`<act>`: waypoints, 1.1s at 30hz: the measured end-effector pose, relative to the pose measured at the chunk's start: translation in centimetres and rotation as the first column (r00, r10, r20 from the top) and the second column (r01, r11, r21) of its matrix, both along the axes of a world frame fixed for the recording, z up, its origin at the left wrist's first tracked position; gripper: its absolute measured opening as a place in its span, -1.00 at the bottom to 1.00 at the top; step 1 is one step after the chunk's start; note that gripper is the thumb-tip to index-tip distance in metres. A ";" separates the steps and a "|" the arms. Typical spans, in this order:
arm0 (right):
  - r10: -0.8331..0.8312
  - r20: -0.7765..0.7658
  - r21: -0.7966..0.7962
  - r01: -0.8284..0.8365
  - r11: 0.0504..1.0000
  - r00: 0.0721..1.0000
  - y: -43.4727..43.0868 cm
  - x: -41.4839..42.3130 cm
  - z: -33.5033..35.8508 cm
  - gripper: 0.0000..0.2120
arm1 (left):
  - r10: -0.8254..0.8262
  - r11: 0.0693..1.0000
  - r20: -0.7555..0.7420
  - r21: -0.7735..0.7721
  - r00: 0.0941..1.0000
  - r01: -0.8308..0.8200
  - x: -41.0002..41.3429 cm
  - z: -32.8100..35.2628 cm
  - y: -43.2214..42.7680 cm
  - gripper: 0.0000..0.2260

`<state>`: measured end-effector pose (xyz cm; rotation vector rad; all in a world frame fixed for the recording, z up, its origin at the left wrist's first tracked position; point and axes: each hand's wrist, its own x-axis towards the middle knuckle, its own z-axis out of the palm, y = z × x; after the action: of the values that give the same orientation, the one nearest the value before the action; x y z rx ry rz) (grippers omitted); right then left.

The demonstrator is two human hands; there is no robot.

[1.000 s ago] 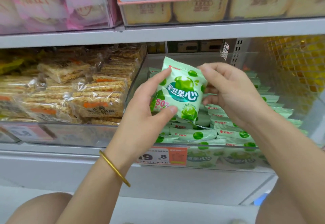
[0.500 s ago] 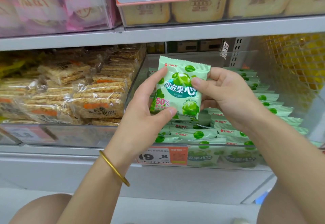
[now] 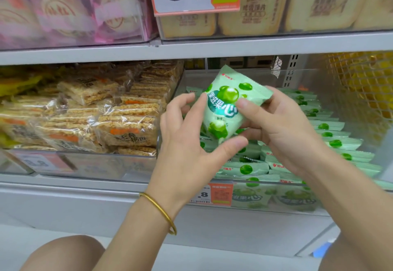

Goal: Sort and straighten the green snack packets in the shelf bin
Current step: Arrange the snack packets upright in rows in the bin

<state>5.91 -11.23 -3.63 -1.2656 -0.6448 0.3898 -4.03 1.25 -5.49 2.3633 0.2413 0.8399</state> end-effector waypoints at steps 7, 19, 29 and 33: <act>-0.074 0.163 -0.038 0.082 0.996 0.984 0.1 -0.1 -0.3 -0.78 | -0.140 0.961 0.029 -0.235 0.990 0.143 -0.3 0.8 0.5 -0.64; -0.129 0.012 0.044 0.129 0.991 0.992 0.2 0.5 0.0 -0.69 | -0.421 0.785 0.151 -0.433 0.895 0.442 -0.9 1.0 0.5 -0.36; -0.159 -0.012 0.040 0.160 0.986 0.987 0.1 1.0 -0.2 -0.75 | -0.272 0.793 0.146 -0.525 0.951 0.308 -0.6 1.2 0.2 -0.43; -0.051 -0.155 0.093 0.066 0.993 0.987 -0.5 1.7 0.1 -0.75 | -0.119 0.595 0.210 -0.768 0.970 0.239 -0.1 1.2 0.6 -0.68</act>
<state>7.64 -11.73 -3.56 -1.1466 -0.4897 0.3973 -4.11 1.82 -4.33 1.4429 0.2443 0.6068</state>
